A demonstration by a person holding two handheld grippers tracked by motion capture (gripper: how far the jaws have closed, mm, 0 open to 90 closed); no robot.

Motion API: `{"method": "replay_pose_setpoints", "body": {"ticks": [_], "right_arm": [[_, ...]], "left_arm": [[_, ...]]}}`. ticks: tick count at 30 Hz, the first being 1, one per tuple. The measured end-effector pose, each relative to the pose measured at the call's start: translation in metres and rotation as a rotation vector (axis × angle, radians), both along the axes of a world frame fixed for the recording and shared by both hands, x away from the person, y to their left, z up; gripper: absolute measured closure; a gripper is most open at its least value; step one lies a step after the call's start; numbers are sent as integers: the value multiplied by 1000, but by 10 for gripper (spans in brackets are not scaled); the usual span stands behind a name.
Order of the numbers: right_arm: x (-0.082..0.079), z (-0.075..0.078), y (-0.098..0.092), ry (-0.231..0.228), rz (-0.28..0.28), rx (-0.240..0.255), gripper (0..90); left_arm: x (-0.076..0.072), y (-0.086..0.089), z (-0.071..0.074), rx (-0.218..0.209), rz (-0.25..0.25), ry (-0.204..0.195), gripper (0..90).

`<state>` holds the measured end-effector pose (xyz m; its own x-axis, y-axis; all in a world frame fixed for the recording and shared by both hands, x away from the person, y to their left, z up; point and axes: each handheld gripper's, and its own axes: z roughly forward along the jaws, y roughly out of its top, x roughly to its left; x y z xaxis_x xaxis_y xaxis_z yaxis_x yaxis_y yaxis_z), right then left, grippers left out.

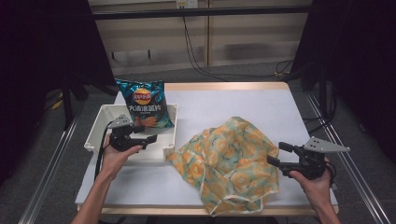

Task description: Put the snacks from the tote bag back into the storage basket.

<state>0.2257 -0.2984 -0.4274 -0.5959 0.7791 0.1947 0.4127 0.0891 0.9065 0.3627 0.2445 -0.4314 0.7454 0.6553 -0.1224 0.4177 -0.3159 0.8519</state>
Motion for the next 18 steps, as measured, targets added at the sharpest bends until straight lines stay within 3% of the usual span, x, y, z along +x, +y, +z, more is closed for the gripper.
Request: {"method": "replay_pose_setpoints", "body": {"ticks": [1,3,4,7,9,11,13,15,18], "right_arm": [[0,0,0,-5,7,-3,222],[0,2,0,-9,6,-7,223],[0,3,-1,-9,0,-4,223],[-1,6,-3,-16,-8,-2,223],[-2,8,-4,-19,-17,-2,220],[-5,8,-6,-15,-21,-13,210],[-9,6,-8,-6,-27,-27,197],[-12,4,-10,-6,-37,-28,197],[-17,0,-14,-3,-47,-24,190]], "left_arm": [[-4,0,2,-2,-3,-6,235],[-13,1,4,-12,25,-11,127],[-16,2,6,-2,35,-28,127],[-32,4,8,-32,45,-59,113],[-45,5,7,-22,73,-82,114],[-55,7,5,-47,82,-102,119],[-62,7,2,-53,94,-88,131],[-72,5,-3,-33,82,-87,131],[-87,5,-11,-54,89,-60,129]]}}
